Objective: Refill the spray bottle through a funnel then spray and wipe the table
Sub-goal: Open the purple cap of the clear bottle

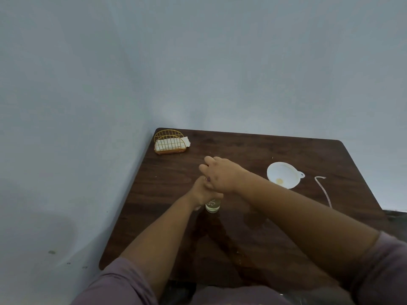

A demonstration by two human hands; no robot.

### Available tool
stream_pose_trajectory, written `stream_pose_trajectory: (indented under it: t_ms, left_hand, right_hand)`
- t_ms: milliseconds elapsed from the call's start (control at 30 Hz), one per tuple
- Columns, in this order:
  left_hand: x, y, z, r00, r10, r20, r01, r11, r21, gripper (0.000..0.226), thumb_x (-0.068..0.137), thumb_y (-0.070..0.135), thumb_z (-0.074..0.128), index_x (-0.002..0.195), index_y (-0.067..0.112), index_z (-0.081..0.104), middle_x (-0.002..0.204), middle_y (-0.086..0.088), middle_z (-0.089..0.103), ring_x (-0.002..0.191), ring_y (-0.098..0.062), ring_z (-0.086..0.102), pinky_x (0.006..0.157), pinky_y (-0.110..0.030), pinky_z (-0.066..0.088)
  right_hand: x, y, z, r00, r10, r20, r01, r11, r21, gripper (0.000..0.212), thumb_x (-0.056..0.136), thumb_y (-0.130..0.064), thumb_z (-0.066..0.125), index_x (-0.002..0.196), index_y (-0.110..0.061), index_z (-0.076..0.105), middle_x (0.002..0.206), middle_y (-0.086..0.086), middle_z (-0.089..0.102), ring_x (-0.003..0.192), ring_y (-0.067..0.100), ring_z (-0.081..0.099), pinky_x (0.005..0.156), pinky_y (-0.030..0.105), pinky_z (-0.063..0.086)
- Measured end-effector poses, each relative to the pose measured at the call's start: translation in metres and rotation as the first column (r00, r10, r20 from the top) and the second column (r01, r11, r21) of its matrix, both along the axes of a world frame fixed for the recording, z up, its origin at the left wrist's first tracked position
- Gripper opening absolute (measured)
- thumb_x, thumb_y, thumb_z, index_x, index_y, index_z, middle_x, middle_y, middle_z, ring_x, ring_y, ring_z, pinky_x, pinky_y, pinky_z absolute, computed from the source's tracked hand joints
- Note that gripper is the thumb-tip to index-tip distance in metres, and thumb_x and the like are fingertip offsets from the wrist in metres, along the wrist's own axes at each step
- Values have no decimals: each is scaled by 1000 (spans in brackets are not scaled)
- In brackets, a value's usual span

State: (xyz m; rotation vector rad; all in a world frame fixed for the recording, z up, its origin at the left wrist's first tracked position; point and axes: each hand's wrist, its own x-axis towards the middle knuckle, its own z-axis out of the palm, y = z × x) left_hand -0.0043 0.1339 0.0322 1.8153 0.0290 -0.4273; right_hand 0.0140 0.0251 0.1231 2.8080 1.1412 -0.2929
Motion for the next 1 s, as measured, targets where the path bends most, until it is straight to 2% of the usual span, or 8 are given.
stream_pose_trajectory:
  t_ms: [167, 333, 400, 500, 667, 800, 867, 1000]
  left_hand:
    - [-1, 4, -5, 995, -102, 16, 102, 995, -17, 52, 76, -16, 66, 105, 25, 54, 104, 7, 59, 94, -4, 58, 74, -11, 51]
    - [0, -1, -4, 999, -43, 23, 43, 999, -14, 45, 74, -20, 63, 99, 18, 59, 91, 6, 64, 77, 6, 63, 69, -14, 51]
    - [0, 0, -3, 999, -32, 16, 32, 999, -18, 42, 72, -18, 66, 96, 16, 61, 91, 0, 64, 77, 2, 63, 69, -15, 51]
    - [1, 3, -6, 998, -42, 37, 42, 999, -13, 52, 68, -13, 69, 112, 15, 62, 103, 1, 66, 97, -12, 64, 77, -20, 52]
    - [-1, 2, -3, 999, -48, 11, 49, 998, -42, 40, 73, -16, 64, 103, 11, 62, 94, -3, 65, 84, -6, 62, 70, -15, 53]
    - [0, 2, -5, 1000, -13, 2, 13, 999, -51, 44, 70, -18, 68, 107, 6, 62, 97, -6, 68, 87, -10, 63, 70, -18, 53]
    - [1, 4, -5, 1000, -29, -7, 29, 997, -65, 54, 70, -16, 70, 116, 11, 57, 104, -1, 65, 92, -5, 61, 72, -18, 52]
    - [0, 4, -6, 999, -45, -1, 44, 994, -102, 47, 67, -11, 69, 111, 6, 61, 98, -3, 68, 89, -5, 66, 74, -18, 54]
  right_hand:
    - [-11, 6, 23, 972, -145, -182, 181, 964, 196, 48, 82, -40, 66, 123, -29, 43, 125, 2, 36, 116, 22, 34, 97, 39, 34]
    - [-17, 18, 19, 830, -534, -158, 551, 829, 91, 51, 91, -59, 45, 100, -11, 60, 91, 3, 58, 89, 21, 57, 71, 32, 43]
    - [-16, 15, 23, 862, -457, -221, 464, 886, -21, 32, 95, -36, 51, 114, -12, 58, 99, 3, 56, 92, 21, 55, 73, 31, 44]
    - [-10, 7, 36, 910, -261, -322, 255, 965, -64, 57, 79, -17, 69, 128, -29, 41, 123, 3, 37, 113, 25, 39, 86, 38, 47]
    - [-14, 9, 26, 859, -451, -241, 480, 874, 74, 64, 87, -65, 47, 129, -17, 44, 122, 7, 46, 113, 28, 47, 83, 39, 44]
    - [-17, 7, 21, 882, -391, -264, 390, 919, -56, 38, 92, -30, 55, 126, -17, 43, 126, 9, 48, 106, 25, 48, 83, 36, 45]
    - [-14, 1, 30, 918, -267, -293, 252, 964, -88, 62, 80, -16, 69, 132, -29, 37, 134, 7, 34, 121, 29, 35, 97, 43, 42]
    - [-13, 3, 28, 913, -350, -208, 374, 923, 88, 58, 87, -54, 56, 133, -25, 37, 135, 7, 36, 122, 30, 38, 97, 47, 41]
